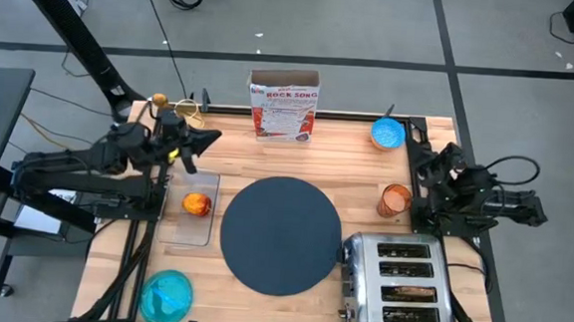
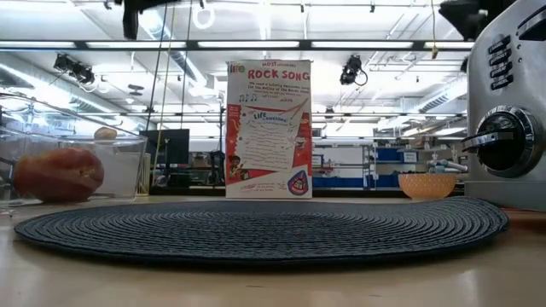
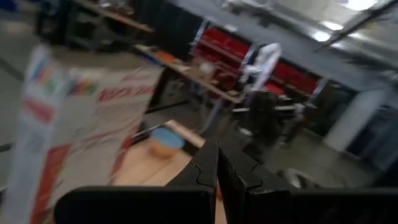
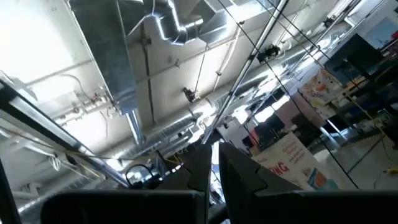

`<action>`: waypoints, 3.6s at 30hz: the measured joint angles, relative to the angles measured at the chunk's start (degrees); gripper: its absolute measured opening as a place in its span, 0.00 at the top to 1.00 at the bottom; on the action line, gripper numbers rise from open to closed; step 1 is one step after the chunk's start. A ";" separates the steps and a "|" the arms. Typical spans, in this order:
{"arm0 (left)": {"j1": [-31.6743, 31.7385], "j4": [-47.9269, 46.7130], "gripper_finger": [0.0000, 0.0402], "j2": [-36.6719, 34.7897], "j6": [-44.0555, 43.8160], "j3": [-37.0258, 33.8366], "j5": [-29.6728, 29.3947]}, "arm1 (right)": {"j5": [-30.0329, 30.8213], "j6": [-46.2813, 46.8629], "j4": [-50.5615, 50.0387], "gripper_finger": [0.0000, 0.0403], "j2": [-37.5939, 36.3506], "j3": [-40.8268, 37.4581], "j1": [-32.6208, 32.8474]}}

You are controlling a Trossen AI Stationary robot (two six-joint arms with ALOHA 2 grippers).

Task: Arrange a breakfast setting
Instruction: Put the red apple on top of the dark blue placemat beside the blue bowl

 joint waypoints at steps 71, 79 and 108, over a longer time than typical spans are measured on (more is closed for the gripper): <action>-18.22 -57.76 0.54 32.12 20.22 7.49 13.30 | -7.18 -0.37 -65.40 0.57 67.33 63.61 13.88; -17.75 -52.91 0.54 33.13 20.75 4.25 11.90 | -6.84 -0.02 -65.38 0.57 67.33 63.61 13.94; -14.64 -51.05 0.54 40.79 18.64 3.95 11.52 | -7.54 0.67 -65.42 0.57 67.28 63.59 13.88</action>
